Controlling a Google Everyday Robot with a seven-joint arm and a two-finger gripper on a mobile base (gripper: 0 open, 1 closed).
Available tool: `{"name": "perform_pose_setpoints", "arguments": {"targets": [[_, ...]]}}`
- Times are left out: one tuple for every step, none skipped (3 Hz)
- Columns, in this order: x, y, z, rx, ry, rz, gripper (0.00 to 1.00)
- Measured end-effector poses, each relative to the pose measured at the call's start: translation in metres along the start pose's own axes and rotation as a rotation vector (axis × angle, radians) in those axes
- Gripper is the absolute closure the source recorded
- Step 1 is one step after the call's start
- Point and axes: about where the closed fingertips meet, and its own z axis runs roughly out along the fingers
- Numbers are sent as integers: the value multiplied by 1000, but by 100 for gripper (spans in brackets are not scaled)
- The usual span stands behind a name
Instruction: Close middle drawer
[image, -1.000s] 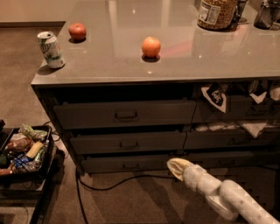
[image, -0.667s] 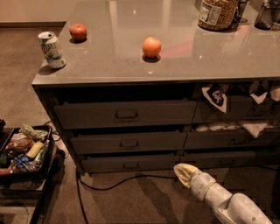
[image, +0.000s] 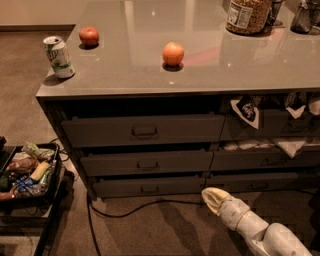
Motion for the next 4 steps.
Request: {"name": "perform_pose_setpoints", "arguments": {"targets": [[0, 0, 0, 0, 0, 0, 82], [0, 0, 0, 0, 0, 0, 58], [0, 0, 0, 0, 0, 0, 35], [0, 0, 0, 0, 0, 0, 12]]}}
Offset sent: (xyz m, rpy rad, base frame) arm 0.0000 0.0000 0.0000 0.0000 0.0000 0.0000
